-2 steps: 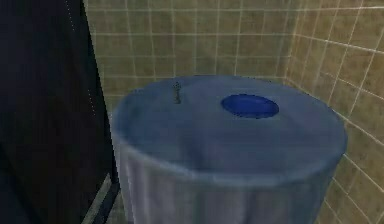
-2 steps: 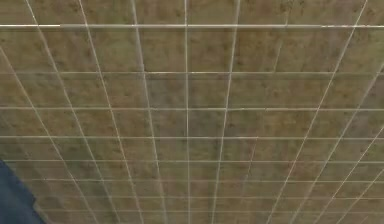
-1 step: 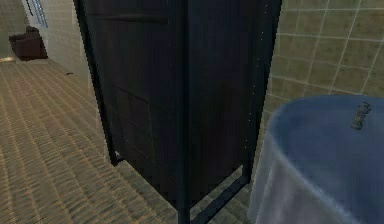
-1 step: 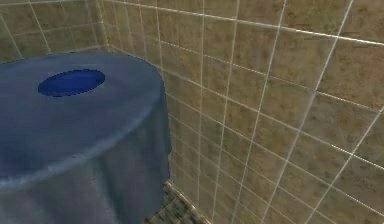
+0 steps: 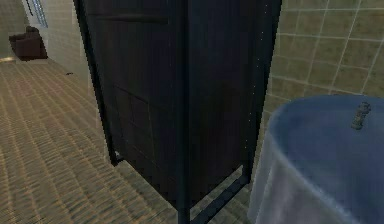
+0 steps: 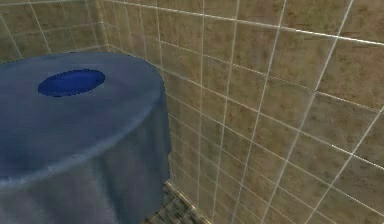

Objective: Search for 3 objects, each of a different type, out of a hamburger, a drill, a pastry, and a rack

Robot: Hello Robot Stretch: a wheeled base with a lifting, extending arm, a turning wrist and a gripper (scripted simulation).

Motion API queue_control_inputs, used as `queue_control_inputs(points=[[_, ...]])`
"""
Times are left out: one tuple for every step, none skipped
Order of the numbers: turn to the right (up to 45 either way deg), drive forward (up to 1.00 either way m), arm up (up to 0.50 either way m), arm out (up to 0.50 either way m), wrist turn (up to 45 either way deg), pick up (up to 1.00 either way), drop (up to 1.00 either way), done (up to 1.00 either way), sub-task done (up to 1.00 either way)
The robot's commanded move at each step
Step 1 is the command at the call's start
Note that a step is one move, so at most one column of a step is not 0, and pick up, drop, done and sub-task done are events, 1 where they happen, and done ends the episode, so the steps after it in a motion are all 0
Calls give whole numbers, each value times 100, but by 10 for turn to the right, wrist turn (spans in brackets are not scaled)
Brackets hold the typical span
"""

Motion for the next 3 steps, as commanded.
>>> queue_control_inputs(points=[[-450, 0, 0, 0, 0, 0, 0, 0, 0], [-450, 0, 0, 0, 0, 0, 0, 0, 0], [-390, 0, 0, 0, 0, 0, 0, 0, 0]])
